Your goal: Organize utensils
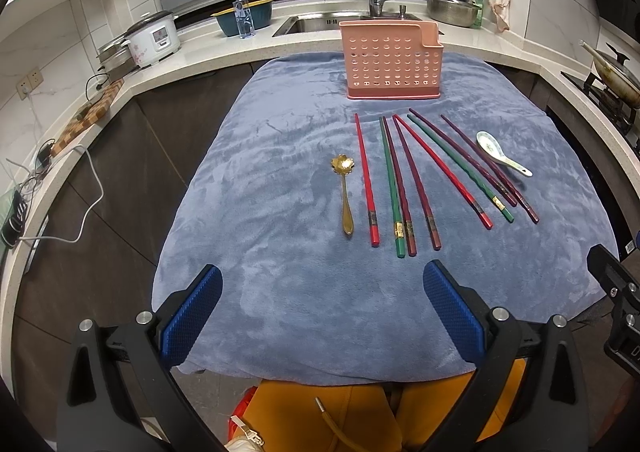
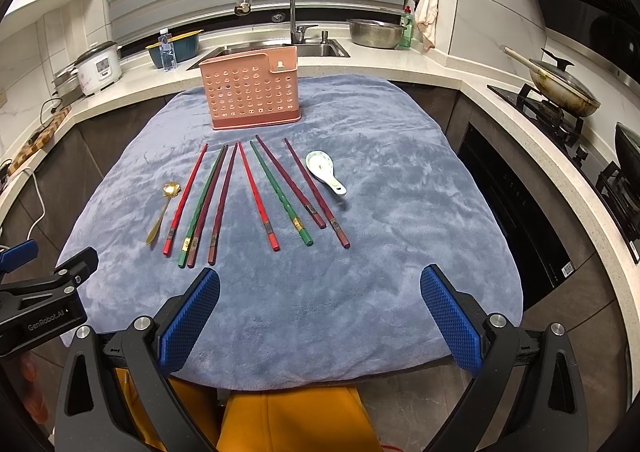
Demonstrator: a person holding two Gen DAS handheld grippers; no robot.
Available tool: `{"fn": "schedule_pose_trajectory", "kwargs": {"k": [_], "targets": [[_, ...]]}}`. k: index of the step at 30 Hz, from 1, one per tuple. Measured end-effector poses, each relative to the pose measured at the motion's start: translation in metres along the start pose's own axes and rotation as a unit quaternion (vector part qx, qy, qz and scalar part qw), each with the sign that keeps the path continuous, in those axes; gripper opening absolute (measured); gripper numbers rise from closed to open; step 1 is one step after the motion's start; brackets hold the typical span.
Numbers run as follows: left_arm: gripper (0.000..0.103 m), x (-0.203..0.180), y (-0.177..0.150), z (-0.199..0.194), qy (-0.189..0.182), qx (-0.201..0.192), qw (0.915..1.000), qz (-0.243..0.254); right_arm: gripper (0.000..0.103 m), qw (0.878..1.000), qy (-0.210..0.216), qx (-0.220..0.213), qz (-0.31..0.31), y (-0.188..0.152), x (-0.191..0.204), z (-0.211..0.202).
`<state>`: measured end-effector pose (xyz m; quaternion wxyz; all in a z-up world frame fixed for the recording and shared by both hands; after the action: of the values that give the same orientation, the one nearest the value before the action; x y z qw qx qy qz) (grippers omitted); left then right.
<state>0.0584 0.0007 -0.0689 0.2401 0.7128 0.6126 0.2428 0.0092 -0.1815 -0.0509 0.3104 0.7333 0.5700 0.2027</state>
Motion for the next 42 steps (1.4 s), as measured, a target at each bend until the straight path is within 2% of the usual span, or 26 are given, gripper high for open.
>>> {"fn": "schedule_pose_trajectory", "kwargs": {"k": [42], "targets": [[0.096,0.0000,0.0000,0.0004,0.001,0.002,1.0000,0.001,0.096,1.000,0.002,0.005,0.003,-0.0007,0.0011,0.0021]]}}
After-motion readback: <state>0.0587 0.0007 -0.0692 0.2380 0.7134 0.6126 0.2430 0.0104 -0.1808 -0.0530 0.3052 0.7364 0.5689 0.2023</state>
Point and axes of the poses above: each gripper's, at about its wrist camera, not at the fingertips, and z roughly the way its jaws point, x to its left, y to its top, the point moved 9 cm from there along z, roughly the way its jaws point, and after that the axes turned 3 degrees about -y, right-handed, at the moved point
